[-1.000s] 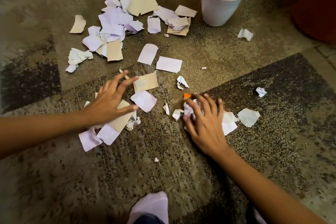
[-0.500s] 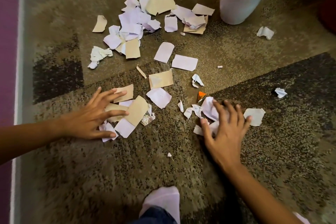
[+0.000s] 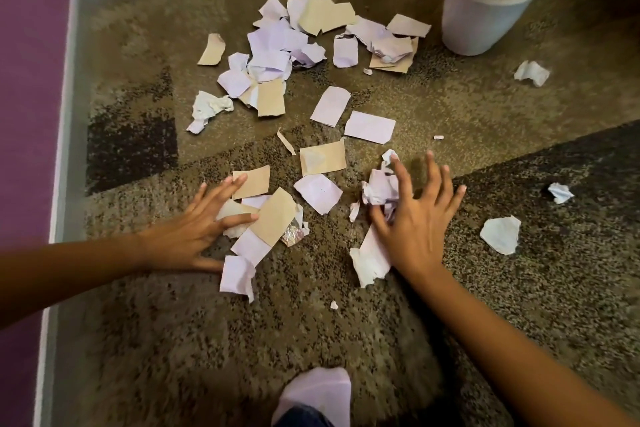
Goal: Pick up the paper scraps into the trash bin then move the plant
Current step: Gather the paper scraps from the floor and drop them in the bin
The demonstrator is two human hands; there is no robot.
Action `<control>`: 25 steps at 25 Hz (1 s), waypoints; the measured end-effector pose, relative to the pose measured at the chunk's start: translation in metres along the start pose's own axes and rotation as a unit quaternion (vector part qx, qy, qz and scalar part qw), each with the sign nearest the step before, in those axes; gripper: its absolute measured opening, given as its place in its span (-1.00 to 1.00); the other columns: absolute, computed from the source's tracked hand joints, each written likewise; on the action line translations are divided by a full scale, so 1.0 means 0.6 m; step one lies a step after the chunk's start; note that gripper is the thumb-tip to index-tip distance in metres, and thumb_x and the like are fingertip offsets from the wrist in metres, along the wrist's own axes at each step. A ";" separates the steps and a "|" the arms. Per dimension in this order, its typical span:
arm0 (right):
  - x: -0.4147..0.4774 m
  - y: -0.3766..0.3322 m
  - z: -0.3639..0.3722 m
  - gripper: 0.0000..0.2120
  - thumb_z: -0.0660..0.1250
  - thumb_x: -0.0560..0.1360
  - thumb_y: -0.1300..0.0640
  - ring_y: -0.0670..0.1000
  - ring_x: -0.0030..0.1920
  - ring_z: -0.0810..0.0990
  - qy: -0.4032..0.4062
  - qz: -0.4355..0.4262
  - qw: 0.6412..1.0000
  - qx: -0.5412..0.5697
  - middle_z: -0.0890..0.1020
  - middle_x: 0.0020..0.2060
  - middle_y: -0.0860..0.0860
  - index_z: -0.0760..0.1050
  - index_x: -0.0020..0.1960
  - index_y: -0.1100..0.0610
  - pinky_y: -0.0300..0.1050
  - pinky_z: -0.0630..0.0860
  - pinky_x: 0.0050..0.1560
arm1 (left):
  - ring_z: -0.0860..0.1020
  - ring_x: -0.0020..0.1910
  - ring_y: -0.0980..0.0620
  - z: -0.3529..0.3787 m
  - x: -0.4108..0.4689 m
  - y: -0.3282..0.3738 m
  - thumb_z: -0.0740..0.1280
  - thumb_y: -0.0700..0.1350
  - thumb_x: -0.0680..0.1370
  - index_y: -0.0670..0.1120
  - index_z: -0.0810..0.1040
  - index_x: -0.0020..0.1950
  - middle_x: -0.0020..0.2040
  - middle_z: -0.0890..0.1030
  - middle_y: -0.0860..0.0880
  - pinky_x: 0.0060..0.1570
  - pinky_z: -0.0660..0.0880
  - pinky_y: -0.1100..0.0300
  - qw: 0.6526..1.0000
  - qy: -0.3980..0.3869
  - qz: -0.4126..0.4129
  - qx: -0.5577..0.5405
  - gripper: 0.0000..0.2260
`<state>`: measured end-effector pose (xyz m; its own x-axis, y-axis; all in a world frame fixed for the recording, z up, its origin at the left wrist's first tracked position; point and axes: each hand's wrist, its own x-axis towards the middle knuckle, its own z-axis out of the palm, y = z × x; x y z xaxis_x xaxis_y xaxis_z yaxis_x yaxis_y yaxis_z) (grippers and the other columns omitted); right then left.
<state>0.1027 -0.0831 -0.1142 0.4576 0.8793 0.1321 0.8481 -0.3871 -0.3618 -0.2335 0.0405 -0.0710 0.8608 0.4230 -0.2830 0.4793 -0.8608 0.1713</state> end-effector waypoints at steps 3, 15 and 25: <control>0.062 -0.005 0.003 -0.23 0.27 0.41 -0.22 0.24 0.52 0.02 -0.019 0.007 1.000 0.008 0.07 0.52 0.20 0.06 0.53 -0.07 0.25 -0.14 0.50 | -0.15 0.55 -0.17 0.008 0.055 0.022 0.22 0.35 0.45 0.24 -0.03 0.49 0.56 -0.24 -0.13 0.39 0.03 -0.38 0.995 0.069 -0.030 -0.059 -0.30; 0.144 -0.052 0.010 -0.61 0.18 0.47 0.02 0.03 0.49 0.18 -0.192 -0.264 0.937 0.128 0.37 0.43 0.00 0.48 0.28 -0.05 0.18 -0.11 0.50 | 0.37 0.39 -0.07 -0.037 0.163 0.054 0.33 0.07 0.50 0.24 0.14 0.42 0.55 -0.08 0.02 0.03 0.61 0.04 0.978 0.077 0.040 -0.187 -0.44; -0.040 0.022 -0.050 -0.29 0.20 0.40 -0.33 0.06 0.53 0.01 -0.168 -0.232 0.938 0.196 0.09 0.53 0.03 0.18 0.49 -0.12 0.31 0.03 0.44 | -0.07 0.52 -0.32 0.016 0.041 0.111 0.20 0.38 0.44 0.27 0.08 0.48 0.57 -0.07 -0.17 0.31 -0.13 -0.52 0.990 0.138 0.020 0.006 -0.34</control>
<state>0.1107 -0.1178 -0.0943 -0.1026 0.9911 0.0852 0.7416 0.1333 -0.6575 -0.1820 -0.0094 -0.0753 0.8937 0.4485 -0.0064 0.4433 -0.8810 0.1653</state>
